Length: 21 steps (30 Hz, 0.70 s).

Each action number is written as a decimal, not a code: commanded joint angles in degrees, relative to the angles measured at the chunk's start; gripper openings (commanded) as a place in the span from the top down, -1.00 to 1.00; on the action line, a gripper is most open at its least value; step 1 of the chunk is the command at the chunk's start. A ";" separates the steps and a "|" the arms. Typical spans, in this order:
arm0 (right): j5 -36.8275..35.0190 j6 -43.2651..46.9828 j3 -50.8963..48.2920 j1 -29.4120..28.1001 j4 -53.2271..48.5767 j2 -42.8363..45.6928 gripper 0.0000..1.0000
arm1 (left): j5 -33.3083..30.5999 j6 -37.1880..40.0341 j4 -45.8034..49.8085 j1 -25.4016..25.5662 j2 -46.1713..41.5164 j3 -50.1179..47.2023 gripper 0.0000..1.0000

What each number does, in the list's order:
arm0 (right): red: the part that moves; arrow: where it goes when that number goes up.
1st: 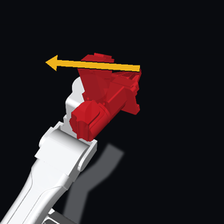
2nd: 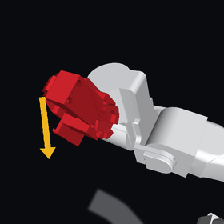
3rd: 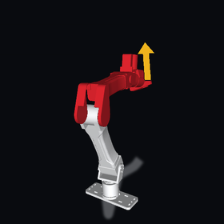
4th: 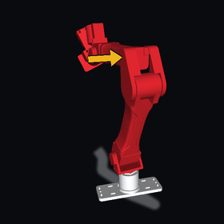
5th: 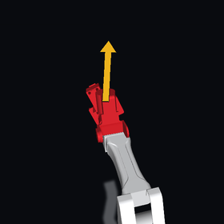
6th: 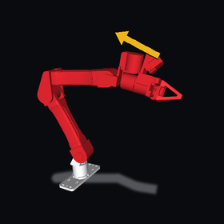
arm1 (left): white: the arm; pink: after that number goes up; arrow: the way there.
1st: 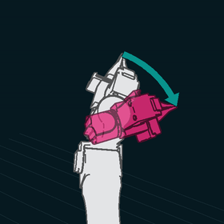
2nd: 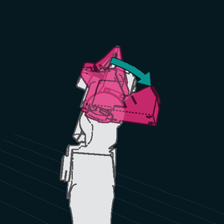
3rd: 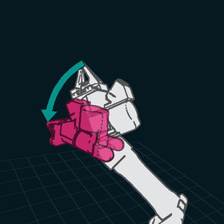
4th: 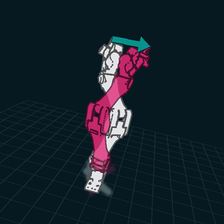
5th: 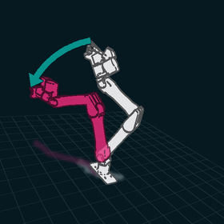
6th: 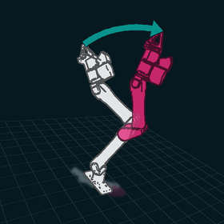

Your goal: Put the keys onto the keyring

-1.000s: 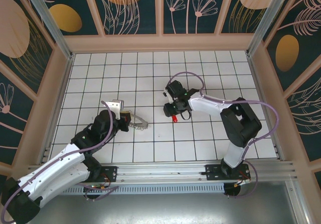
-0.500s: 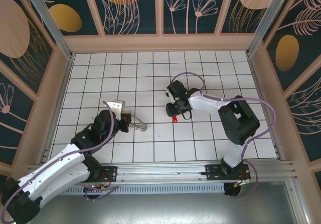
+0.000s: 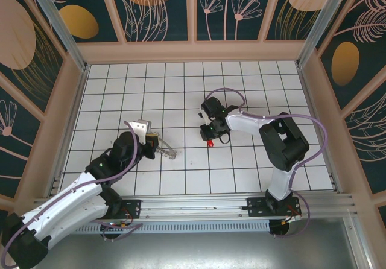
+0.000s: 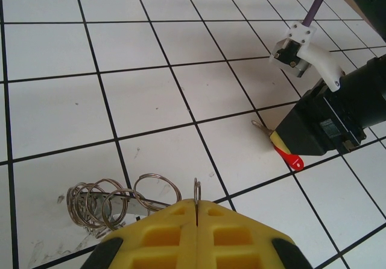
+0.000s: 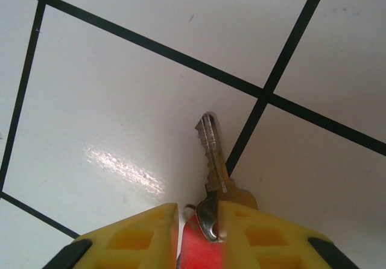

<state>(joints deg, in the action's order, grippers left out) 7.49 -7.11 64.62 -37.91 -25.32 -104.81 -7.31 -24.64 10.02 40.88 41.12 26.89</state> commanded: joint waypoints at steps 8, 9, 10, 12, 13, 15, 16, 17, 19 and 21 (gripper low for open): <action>0.25 1.31 0.53 0.29 0.28 -0.29 0.68 | 0.79 0.89 -3.25 0.12 0.62 1.49 1.00; 0.12 1.40 0.53 0.29 0.29 -0.32 0.69 | 0.80 0.91 -3.25 0.06 0.71 1.57 1.00; 0.01 1.46 0.51 0.29 0.22 -0.33 0.71 | 0.80 0.91 -3.26 0.10 0.64 1.58 1.00; -0.04 1.57 0.46 0.30 0.21 -0.26 0.75 | 0.81 0.90 -3.25 0.08 0.62 1.67 1.00; -0.10 1.65 0.46 0.29 0.21 -0.26 0.77 | 0.72 0.91 -3.17 0.13 0.65 1.70 1.00; -0.13 1.75 0.33 0.41 0.11 0.02 0.81 | 0.74 0.91 -3.08 0.06 0.62 1.80 1.00; -0.18 1.89 0.24 0.38 0.14 0.27 0.82 | 0.80 0.91 -3.01 0.11 0.64 1.84 1.00; -0.27 1.97 0.16 0.47 0.04 0.54 0.84 | 0.75 0.91 -2.99 0.07 0.62 1.84 1.00; -0.43 2.09 -0.21 0.80 0.01 1.17 0.88 | 0.81 0.91 -2.90 0.14 0.64 1.85 1.00; -0.38 2.29 -0.71 1.08 0.12 1.91 0.90 | 0.89 0.90 -3.06 0.09 0.62 1.80 1.00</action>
<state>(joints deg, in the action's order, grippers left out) 7.60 -5.89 64.60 -37.63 -25.30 -104.73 -7.27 -24.64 9.61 40.88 41.91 26.89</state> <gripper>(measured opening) 0.065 0.047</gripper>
